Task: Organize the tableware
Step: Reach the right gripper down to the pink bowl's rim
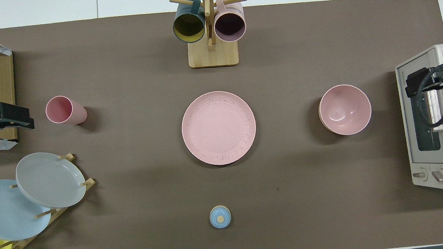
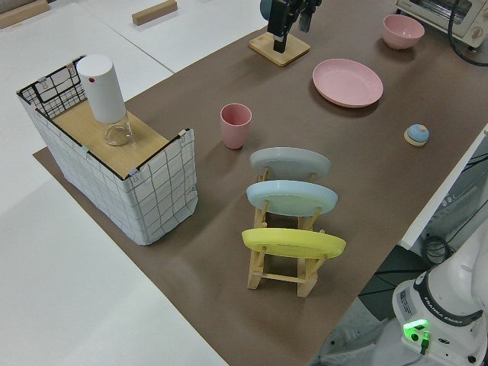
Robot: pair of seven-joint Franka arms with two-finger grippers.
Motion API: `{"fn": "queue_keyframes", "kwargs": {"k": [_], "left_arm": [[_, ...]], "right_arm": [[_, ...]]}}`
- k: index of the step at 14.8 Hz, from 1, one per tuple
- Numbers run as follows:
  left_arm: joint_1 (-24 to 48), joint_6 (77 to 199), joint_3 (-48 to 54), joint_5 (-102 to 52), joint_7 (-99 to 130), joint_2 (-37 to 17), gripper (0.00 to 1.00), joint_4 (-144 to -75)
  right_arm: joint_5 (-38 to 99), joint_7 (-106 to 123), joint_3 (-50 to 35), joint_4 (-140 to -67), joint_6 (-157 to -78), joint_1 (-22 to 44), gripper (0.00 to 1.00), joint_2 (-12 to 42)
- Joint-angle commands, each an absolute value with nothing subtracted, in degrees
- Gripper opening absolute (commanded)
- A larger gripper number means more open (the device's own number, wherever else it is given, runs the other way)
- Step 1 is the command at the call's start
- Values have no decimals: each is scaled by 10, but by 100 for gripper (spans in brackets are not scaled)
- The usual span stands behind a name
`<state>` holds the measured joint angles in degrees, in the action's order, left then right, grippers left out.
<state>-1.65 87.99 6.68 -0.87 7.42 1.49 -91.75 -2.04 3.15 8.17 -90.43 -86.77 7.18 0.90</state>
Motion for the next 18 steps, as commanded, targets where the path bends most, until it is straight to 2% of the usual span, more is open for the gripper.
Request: {"fn": "queue_keyframes", "kwargs": {"k": [1, 6, 9, 12, 14, 17, 18], "left_arm": [[-22, 875, 73, 2, 81, 25, 100, -925], [-22, 875, 73, 3, 81, 25, 100, -925], [-22, 875, 73, 3, 81, 25, 100, -925], [-22, 875, 73, 3, 81, 25, 100, -925], [-22, 875, 73, 3, 81, 25, 100, -925], [-22, 875, 73, 3, 81, 25, 100, -925], [-22, 875, 73, 3, 81, 25, 100, -925]], "right_arm": [[-11, 25, 87, -908, -868, 75, 100, 5], [-2, 18, 65, -908, -874, 69, 100, 5], [-2, -19, 11, -958, -966, 76, 100, 5], [-2, -102, -15, -1006, -1045, 104, 100, 35], [-3, -105, -14, -1076, -1144, 137, 100, 40], [-3, -99, -13, -1220, -1305, 132, 100, 34], [-3, -98, -12, -1238, -1323, 132, 100, 34]]}}
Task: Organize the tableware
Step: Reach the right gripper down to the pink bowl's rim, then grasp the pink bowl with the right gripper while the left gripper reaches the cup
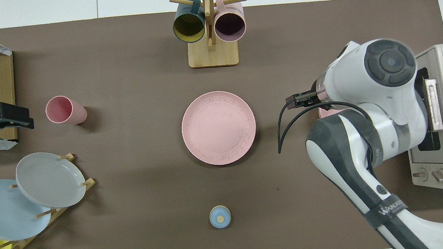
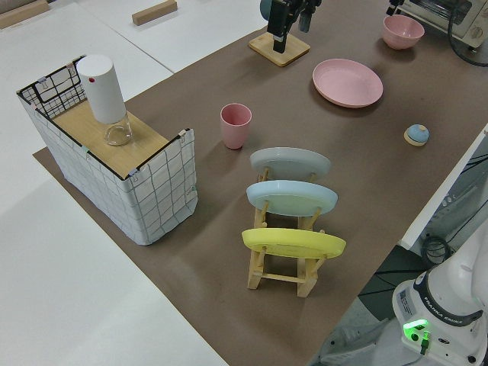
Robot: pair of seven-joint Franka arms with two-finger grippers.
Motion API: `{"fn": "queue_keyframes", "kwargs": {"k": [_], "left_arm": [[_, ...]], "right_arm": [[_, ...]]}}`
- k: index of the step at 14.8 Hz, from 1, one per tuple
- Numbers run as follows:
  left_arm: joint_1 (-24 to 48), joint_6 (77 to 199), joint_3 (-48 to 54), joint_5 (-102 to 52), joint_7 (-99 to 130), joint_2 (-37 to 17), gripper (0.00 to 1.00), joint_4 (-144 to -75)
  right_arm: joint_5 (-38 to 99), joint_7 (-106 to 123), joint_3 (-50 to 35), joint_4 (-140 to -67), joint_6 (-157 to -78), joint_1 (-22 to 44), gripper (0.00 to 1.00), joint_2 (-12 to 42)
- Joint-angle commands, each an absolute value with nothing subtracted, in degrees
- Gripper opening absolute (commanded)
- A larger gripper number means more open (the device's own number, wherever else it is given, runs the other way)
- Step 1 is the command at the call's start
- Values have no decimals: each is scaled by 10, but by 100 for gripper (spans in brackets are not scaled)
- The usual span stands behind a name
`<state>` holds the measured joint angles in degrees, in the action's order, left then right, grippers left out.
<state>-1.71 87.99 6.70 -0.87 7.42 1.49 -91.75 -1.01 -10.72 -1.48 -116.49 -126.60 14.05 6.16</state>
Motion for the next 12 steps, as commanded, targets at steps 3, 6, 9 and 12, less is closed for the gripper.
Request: {"fn": "queue_keyframes", "kwargs": {"k": [3, 6, 9, 12], "left_arm": [[-22, 875, 73, 3, 80, 25, 100, -925], [-15, 878, 74, 2, 85, 25, 100, -925], [-13, 883, 75, 1, 84, 25, 100, -927], [-13, 899, 76, -6, 84, 21, 100, -930]], "right_arm": [[-4, -64, -12, -1249, -1333, 107, 100, 41], [-4, -47, -11, -1275, -1359, 98, 81, 46], [-6, -43, -11, -1280, -1362, 98, 50, 54], [-11, -42, -11, -1273, -1354, 98, 5, 55]]}}
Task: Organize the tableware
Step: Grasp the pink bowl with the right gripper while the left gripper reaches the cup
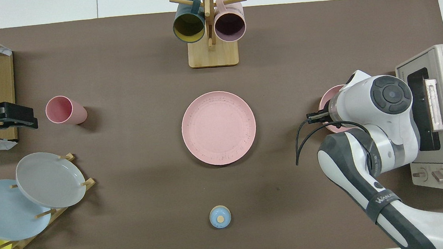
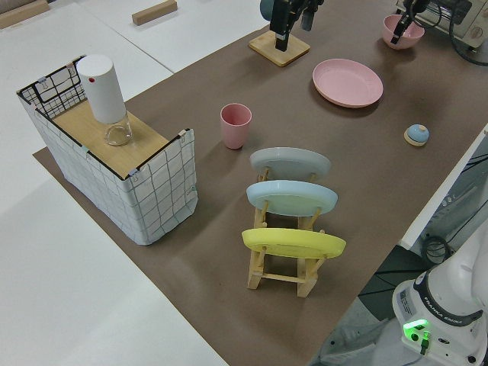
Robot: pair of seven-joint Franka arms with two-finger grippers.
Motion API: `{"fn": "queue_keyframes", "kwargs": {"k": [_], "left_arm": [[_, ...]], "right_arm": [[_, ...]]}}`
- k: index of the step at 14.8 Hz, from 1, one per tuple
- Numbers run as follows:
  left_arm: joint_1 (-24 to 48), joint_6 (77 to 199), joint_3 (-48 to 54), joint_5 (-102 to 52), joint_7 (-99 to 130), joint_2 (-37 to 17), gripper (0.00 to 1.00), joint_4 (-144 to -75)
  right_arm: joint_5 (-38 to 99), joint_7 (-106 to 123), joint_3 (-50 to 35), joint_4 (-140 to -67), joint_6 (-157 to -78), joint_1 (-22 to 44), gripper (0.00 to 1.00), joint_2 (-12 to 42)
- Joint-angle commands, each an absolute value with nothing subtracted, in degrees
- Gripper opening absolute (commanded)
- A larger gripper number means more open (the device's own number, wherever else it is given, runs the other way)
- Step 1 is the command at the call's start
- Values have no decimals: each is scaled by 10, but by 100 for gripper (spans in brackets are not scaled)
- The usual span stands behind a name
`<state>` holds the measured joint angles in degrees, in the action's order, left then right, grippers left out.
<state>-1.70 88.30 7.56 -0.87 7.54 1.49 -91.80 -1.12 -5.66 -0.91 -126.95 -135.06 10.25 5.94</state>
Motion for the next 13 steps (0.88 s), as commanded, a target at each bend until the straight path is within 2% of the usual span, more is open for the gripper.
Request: {"fn": "queue_keyframes", "kwargs": {"k": [1, 4, 6, 10, 11, 13], "left_arm": [[-14, 905, 76, -10, 85, 17, 100, -930], [-13, 927, 76, -17, 90, -3, 100, -928], [-13, 939, 75, -22, 91, -10, 100, -928], [-12, 988, 75, -22, 91, -64, 100, -926], [-12, 1006, 75, -22, 91, -83, 100, -928], [-7, 1050, 75, -21, 92, -124, 100, -935]], "right_arm": [[-12, -41, -11, -1263, -1345, 101, 0, 57], [-13, -46, -11, -1192, -1268, 123, 0, 75], [-14, -71, -11, -1120, -1204, 147, 0, 93], [-39, -236, -15, -978, -1119, 261, 0, 141], [-37, -289, -15, -918, -1090, 297, 0, 180], [-53, -374, -14, -754, -1007, 346, 0, 287]]}}
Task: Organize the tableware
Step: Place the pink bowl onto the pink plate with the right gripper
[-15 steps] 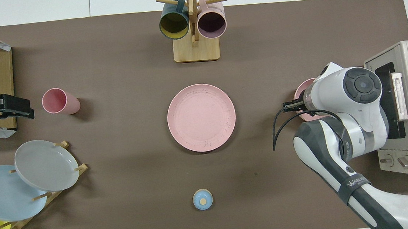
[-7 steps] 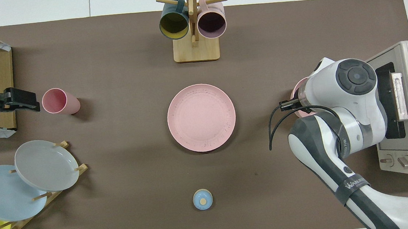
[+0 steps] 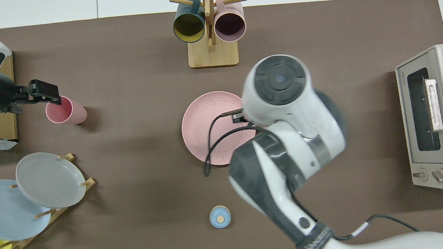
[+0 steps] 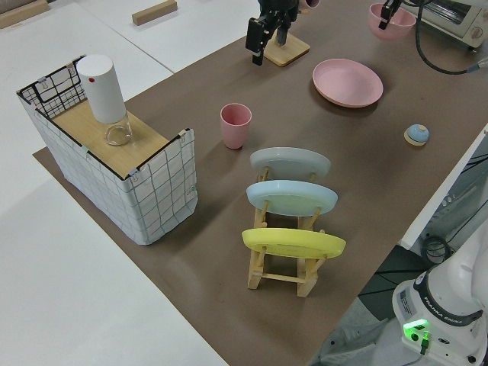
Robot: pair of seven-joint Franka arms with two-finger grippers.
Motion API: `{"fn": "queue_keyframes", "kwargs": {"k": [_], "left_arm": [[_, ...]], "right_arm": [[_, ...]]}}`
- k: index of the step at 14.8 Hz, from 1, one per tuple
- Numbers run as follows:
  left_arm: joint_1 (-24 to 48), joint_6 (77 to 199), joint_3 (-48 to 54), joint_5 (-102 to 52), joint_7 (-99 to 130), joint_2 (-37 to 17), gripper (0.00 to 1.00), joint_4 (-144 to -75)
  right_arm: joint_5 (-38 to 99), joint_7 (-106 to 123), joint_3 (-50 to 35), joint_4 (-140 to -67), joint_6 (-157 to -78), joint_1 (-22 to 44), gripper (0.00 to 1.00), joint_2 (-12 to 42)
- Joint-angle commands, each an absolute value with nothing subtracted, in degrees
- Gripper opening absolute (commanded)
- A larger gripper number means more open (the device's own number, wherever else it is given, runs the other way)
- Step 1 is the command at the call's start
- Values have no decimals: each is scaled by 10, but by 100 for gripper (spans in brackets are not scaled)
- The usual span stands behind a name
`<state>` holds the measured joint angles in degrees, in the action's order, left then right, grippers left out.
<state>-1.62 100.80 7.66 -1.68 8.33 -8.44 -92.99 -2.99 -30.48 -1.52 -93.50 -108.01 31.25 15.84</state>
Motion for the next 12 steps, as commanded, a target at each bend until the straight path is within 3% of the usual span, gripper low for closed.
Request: {"fn": "queue_keyframes", "kwargs": {"k": [1, 5, 12], "left_arm": [[-5, 1079, 74, -20, 92, -135, 100, -950], [-4, 1148, 74, -14, 86, -139, 100, -1009], [-4, 1194, 74, -1, 78, -141, 100, -1050]], "right_arm": [[-59, -397, -15, -700, -998, 361, 0, 327], [-70, -450, -15, -724, -1096, 392, 0, 353], [-60, -470, -16, -779, -1130, 409, 0, 349]]}}
